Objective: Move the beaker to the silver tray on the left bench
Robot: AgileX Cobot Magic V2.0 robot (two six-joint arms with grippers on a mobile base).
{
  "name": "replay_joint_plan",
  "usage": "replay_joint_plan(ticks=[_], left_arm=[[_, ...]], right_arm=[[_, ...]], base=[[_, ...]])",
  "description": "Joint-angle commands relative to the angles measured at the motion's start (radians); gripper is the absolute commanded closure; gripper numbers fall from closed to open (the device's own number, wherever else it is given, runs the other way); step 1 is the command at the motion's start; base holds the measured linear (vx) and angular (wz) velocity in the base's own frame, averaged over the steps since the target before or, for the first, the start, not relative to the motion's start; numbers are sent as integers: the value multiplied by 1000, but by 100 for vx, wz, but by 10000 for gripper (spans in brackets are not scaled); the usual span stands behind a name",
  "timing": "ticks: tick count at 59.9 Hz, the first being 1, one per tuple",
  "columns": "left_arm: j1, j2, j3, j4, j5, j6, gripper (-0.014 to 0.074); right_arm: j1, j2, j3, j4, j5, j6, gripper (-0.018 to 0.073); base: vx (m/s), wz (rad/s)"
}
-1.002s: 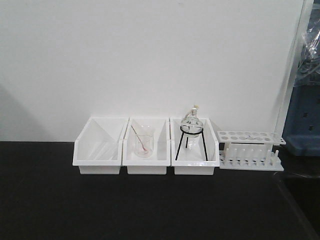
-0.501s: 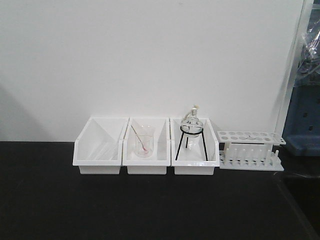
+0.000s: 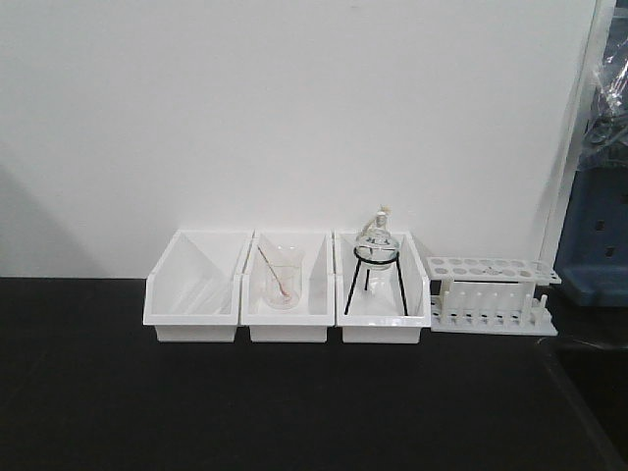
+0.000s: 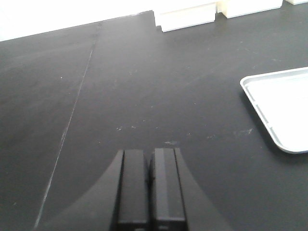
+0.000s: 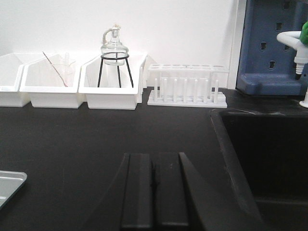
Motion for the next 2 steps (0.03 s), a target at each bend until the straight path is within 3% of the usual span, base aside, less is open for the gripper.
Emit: replay_joint_plan(ticks=[1, 2], left_arm=[[-3, -7, 20, -1, -83, -2, 595], [-3, -7, 20, -1, -83, -2, 595]], right_arm=[[-4, -12, 6, -11, -80, 0, 571], [-4, -12, 6, -11, -80, 0, 571]], base=[[0, 0], [0, 0]])
